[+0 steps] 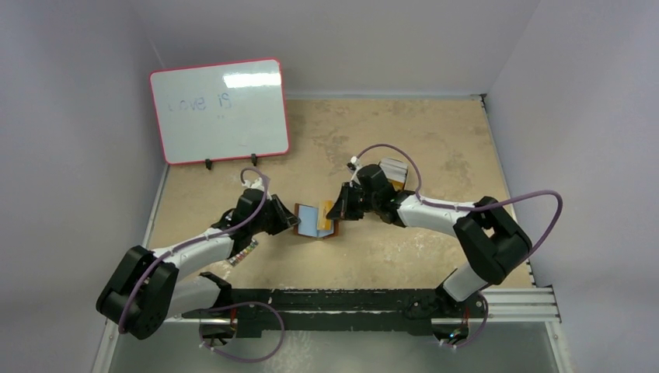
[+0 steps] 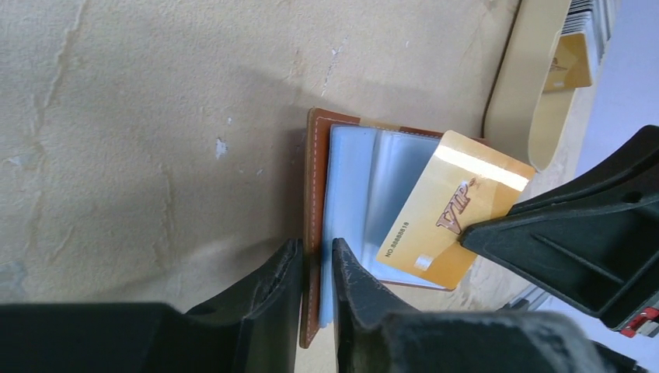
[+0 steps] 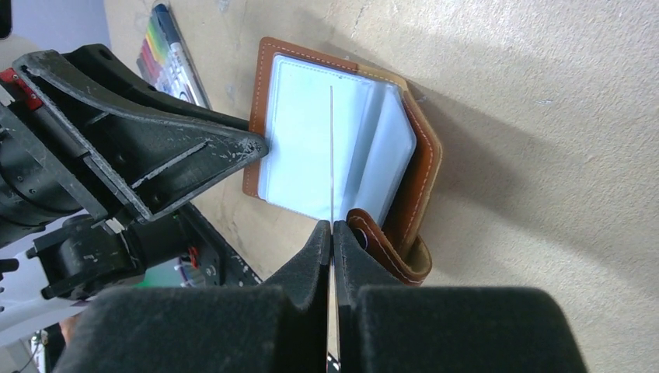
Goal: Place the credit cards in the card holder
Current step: Insert the credit card into the card holder.
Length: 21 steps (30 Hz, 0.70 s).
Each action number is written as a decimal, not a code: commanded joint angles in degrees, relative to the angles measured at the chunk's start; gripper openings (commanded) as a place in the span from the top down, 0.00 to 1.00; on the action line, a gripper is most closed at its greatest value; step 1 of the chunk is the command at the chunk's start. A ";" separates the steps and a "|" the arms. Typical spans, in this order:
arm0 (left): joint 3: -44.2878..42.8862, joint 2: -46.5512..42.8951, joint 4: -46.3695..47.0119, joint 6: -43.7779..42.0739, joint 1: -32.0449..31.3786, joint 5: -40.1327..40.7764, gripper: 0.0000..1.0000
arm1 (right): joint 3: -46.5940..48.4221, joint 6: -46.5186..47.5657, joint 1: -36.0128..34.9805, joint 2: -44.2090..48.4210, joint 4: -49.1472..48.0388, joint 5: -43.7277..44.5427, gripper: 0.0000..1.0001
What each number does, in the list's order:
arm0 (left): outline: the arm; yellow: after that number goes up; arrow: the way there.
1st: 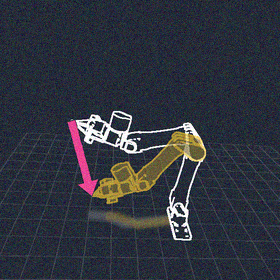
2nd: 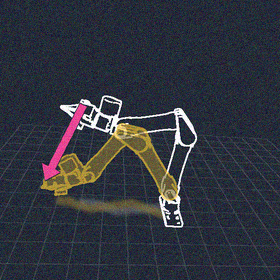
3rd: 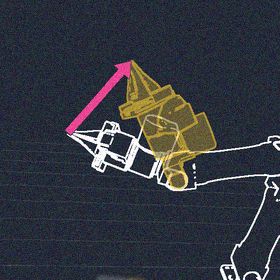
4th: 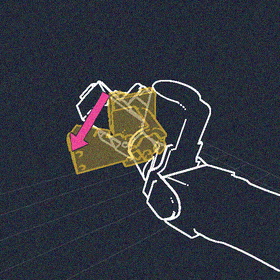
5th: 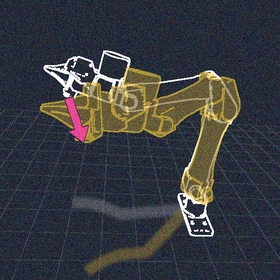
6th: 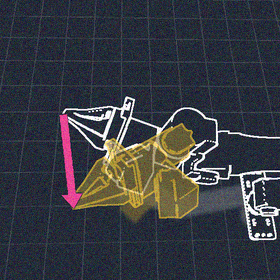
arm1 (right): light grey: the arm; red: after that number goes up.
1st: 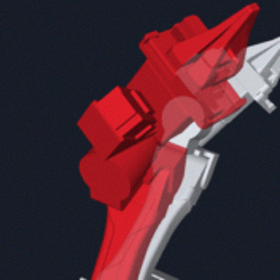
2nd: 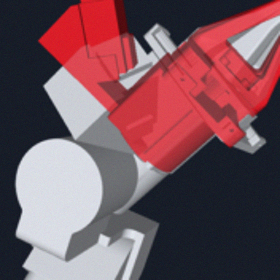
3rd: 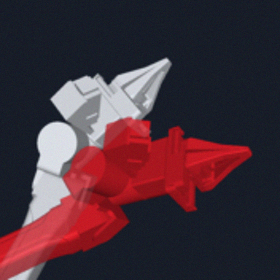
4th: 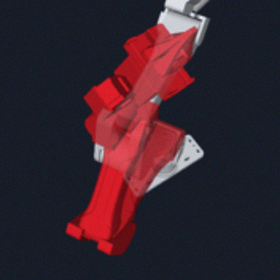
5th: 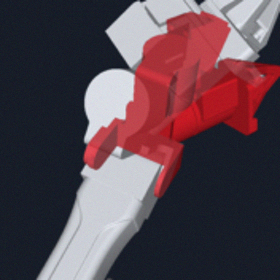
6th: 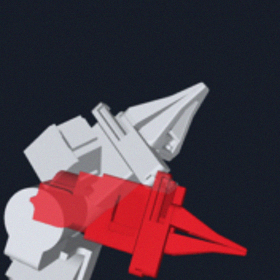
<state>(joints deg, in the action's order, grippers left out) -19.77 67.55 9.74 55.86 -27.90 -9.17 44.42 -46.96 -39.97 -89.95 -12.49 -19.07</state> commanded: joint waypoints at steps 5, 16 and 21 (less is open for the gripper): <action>-0.39 -2.27 -2.54 -3.70 -0.35 1.87 0.84 | -0.78 1.21 1.71 -0.58 -0.81 -0.84 1.00; 0.95 -2.55 -2.61 -4.33 -0.33 1.52 0.97 | -2.78 1.49 3.56 -1.25 -3.17 -3.26 1.00; 1.17 -2.78 -3.42 -4.92 -0.31 2.19 1.00 | -4.59 -0.78 3.58 -1.62 -7.72 -5.34 1.00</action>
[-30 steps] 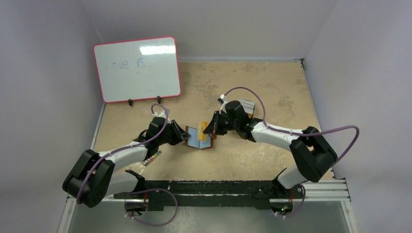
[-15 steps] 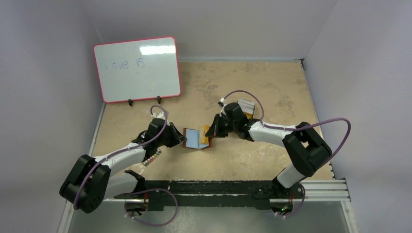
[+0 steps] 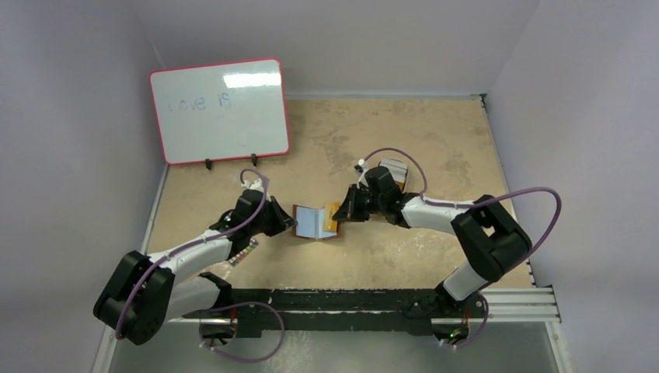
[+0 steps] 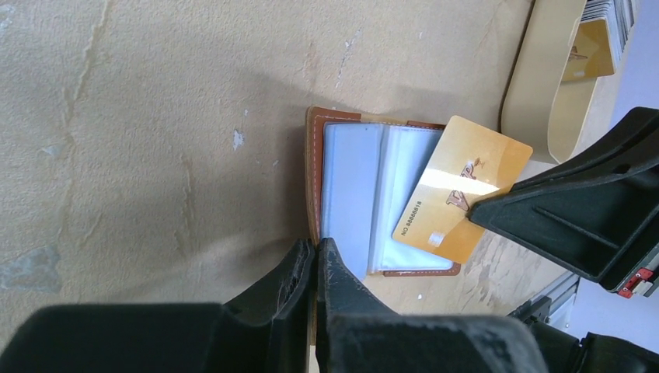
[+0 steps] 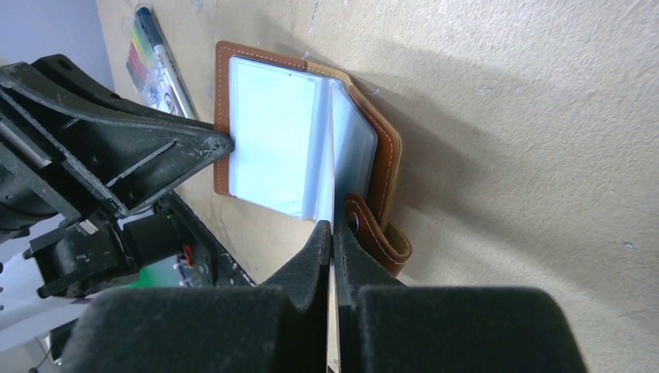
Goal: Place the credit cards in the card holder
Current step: Insert the credit card into the card holder.
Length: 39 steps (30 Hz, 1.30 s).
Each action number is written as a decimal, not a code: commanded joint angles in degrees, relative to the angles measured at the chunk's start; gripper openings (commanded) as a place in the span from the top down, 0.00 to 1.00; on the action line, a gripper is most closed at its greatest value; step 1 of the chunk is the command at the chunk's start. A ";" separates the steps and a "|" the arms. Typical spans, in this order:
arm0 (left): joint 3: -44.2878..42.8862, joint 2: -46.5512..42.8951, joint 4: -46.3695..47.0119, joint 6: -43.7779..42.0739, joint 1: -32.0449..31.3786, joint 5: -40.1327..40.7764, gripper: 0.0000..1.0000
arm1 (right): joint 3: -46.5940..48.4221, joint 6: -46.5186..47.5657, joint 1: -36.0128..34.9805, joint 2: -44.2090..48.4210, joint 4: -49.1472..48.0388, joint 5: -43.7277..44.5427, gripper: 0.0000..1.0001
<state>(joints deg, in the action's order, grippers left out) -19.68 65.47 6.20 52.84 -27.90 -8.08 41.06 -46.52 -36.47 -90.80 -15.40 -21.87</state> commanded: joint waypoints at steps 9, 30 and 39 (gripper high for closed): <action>2.71 0.04 1.69 -1.25 -0.31 1.26 1.00 | -4.29 -6.34 0.04 -2.19 -13.84 -2.78 1.00; 3.48 0.48 3.12 -0.50 -0.31 0.87 1.00 | -4.24 -9.05 -0.85 -5.54 -17.72 -3.97 1.00; 3.75 0.66 3.29 -0.46 -0.31 0.73 1.00 | -4.70 -10.04 -1.30 -6.71 -18.19 -4.27 1.00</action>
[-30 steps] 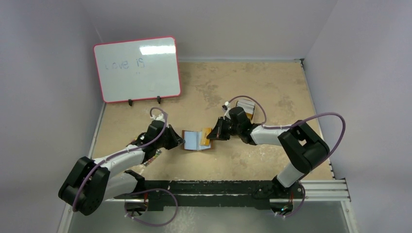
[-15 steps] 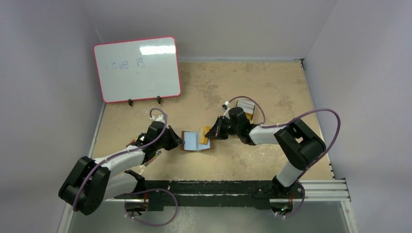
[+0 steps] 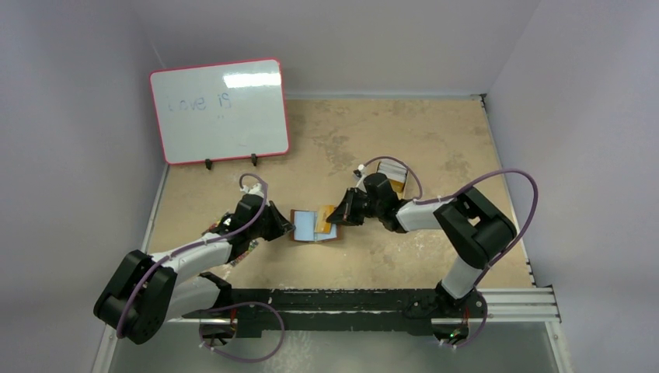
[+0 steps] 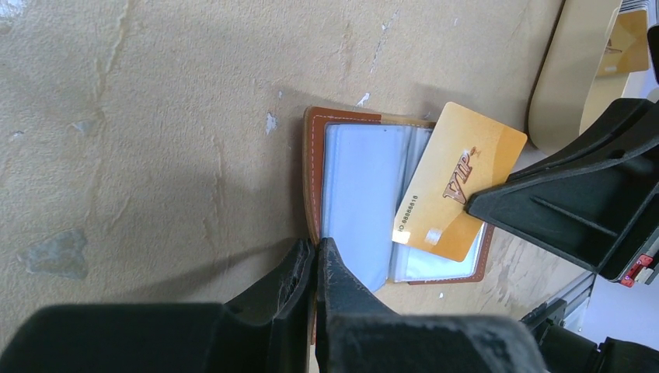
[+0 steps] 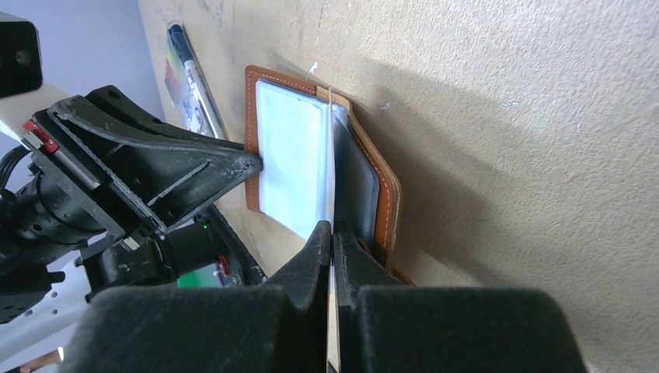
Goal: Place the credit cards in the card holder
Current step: Insert the credit card into the card holder.
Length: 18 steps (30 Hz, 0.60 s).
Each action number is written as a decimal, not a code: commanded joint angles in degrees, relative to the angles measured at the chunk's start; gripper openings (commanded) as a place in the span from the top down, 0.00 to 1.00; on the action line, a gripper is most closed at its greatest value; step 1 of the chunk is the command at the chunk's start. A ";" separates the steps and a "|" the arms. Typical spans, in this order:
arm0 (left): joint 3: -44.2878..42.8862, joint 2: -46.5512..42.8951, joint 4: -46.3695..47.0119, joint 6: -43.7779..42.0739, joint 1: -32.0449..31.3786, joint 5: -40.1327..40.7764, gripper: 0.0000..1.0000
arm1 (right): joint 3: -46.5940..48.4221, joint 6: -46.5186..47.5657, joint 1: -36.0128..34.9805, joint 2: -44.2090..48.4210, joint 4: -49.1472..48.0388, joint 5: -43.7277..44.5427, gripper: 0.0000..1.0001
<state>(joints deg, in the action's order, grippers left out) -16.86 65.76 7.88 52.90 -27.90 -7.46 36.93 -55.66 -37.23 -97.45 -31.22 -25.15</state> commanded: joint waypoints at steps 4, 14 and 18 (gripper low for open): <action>1.13 0.43 2.08 -0.35 -0.31 0.17 1.00 | -0.89 -1.73 -0.89 -0.60 -3.84 -2.21 1.00; 1.27 0.73 2.40 -0.61 -0.32 0.42 1.00 | -1.98 -4.49 -1.09 -1.07 -7.27 -4.07 1.00; 1.45 0.61 2.40 -0.62 -0.31 0.50 1.00 | -2.17 -5.66 -1.09 -1.63 -8.49 -4.99 1.00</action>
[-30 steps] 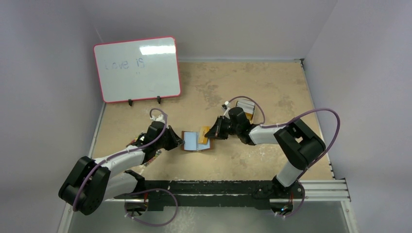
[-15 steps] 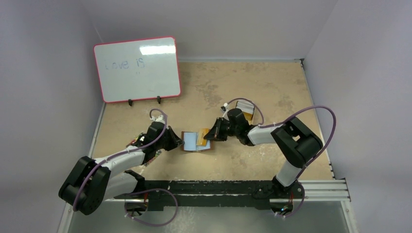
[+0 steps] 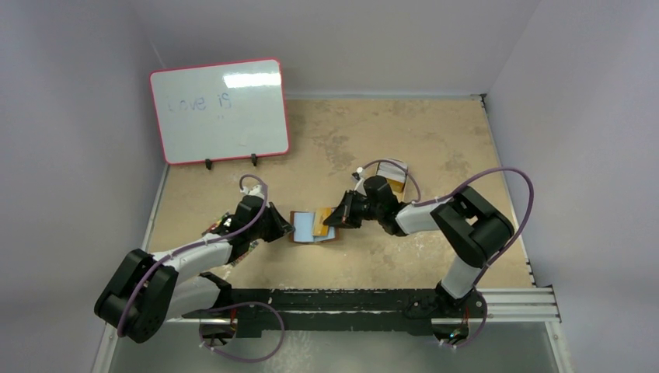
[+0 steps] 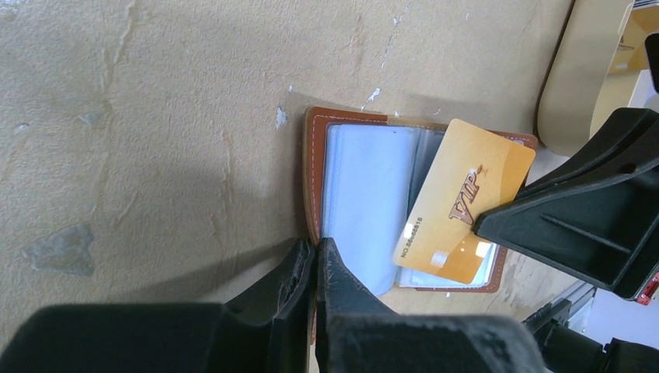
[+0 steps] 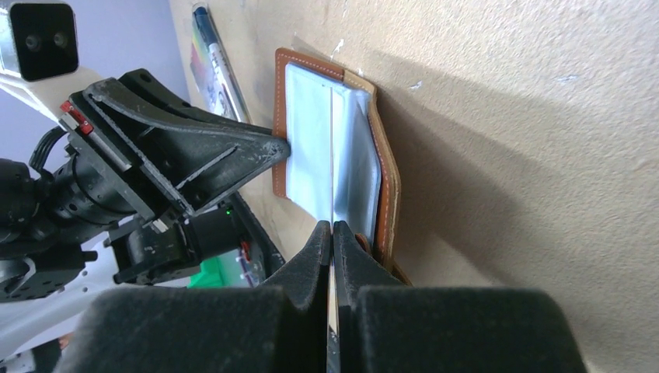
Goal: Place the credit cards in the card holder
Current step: Insert the credit card into the card holder.
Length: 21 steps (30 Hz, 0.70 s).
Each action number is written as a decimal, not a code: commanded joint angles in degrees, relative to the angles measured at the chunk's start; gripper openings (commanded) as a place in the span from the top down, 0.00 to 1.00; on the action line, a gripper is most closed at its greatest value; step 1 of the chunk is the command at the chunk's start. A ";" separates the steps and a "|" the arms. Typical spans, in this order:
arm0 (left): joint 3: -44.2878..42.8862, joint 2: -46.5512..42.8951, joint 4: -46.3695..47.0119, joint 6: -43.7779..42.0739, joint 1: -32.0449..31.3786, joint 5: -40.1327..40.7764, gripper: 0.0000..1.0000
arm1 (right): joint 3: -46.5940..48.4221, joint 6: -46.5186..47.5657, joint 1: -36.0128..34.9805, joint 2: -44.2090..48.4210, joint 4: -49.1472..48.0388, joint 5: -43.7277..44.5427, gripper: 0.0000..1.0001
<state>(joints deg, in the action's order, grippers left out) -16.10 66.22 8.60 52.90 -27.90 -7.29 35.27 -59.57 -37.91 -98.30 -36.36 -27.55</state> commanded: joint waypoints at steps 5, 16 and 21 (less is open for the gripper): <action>0.56 -0.21 1.63 -0.52 -0.36 0.25 1.00 | -0.35 -0.93 -0.41 -0.82 0.66 -1.87 1.00; 0.56 -0.34 1.86 -0.26 -0.31 0.05 1.00 | 1.81 2.08 -0.72 -2.39 5.70 -1.30 1.00; 0.27 0.34 2.51 -0.52 -0.31 -0.69 1.00 | 3.83 3.66 -0.76 -4.24 7.60 -2.56 1.00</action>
<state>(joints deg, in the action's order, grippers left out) -16.01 66.22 8.95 52.93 -27.90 -7.40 36.82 -58.76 -38.24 -100.60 -32.32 -29.15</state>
